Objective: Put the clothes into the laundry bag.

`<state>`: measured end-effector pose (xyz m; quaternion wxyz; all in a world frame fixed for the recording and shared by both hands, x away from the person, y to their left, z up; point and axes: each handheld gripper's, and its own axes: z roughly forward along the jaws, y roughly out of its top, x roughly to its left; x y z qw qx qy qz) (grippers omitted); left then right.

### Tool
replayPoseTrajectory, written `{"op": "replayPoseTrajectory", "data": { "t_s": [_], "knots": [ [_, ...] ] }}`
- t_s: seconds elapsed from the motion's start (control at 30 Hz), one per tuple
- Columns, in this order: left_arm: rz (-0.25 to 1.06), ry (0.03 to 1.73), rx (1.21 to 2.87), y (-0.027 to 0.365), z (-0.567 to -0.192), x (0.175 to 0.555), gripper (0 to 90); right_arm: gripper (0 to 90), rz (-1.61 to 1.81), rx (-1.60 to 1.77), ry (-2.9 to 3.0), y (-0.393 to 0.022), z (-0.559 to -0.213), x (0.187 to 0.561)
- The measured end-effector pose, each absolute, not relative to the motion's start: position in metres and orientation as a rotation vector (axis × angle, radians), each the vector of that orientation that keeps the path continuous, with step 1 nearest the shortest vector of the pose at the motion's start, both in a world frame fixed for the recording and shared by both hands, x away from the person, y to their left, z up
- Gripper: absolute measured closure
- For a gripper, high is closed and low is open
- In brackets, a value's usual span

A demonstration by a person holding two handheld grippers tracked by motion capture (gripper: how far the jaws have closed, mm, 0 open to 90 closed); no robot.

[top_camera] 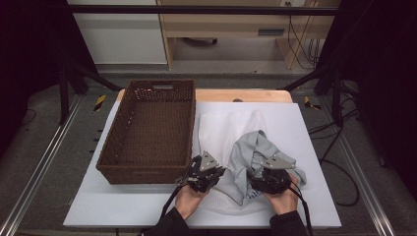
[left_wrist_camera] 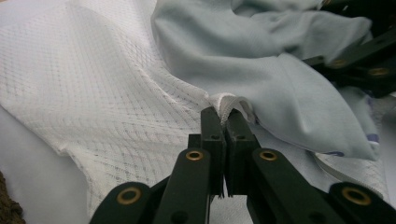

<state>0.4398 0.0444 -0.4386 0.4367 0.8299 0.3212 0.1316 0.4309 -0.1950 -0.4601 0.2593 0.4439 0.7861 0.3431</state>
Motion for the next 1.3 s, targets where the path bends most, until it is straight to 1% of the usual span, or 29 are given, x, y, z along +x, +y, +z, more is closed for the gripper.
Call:
{"op": "replayPoseTrajectory", "data": {
  "t_s": [0.03,0.1,0.17,0.33,0.47,0.57,0.7,0.9,1.1,1.2,1.23,1.27,1.3],
  "knots": [
    [0.326,0.801,2.065,0.044,-0.439,0.440,87.7,59.9,0.894,1.190,2.137,-0.194,-0.462,0.432],
    [0.324,0.804,2.066,0.044,-0.439,0.441,87.8,77.5,0.901,1.192,2.131,-0.196,-0.459,0.430],
    [0.322,0.807,2.065,0.044,-0.439,0.441,87.8,82.1,0.973,1.183,2.104,-0.201,-0.451,0.426],
    [0.327,0.818,2.054,0.044,-0.435,0.441,87.8,82.4,1.195,1.058,2.026,-0.212,-0.419,0.405],
    [0.315,0.841,2.018,0.046,-0.427,0.442,87.9,81.6,1.315,0.925,2.064,-0.202,-0.410,0.392],
    [0.307,0.859,2.015,0.043,-0.423,0.445,87.9,81.0,1.325,0.848,2.150,-0.187,-0.416,0.388],
    [0.320,0.863,2.005,0.039,-0.420,0.444,88.0,80.7,1.287,0.805,2.277,-0.167,-0.436,0.390],
    [0.333,0.836,2.016,0.034,-0.420,0.440,88.1,80.9,1.178,0.881,2.424,-0.145,-0.469,0.406],
    [0.316,0.819,2.021,0.038,-0.421,0.439,88.2,81.6,1.057,1.012,2.233,-0.138,-0.474,0.424],
    [0.332,0.814,2.054,0.038,-0.426,0.439,88.1,81.0,1.023,1.052,2.196,-0.136,-0.477,0.432],
    [0.334,0.815,2.057,0.038,-0.428,0.439,88.1,79.6,1.021,1.063,2.209,-0.135,-0.479,0.434],
    [0.333,0.819,2.051,0.039,-0.431,0.439,88.1,75.4,1.027,1.061,2.219,-0.135,-0.479,0.434],
    [0.332,0.819,2.049,0.040,-0.432,0.438,88.1,69.2,1.042,1.051,2.237,-0.135,-0.479,0.434]
  ]
}}
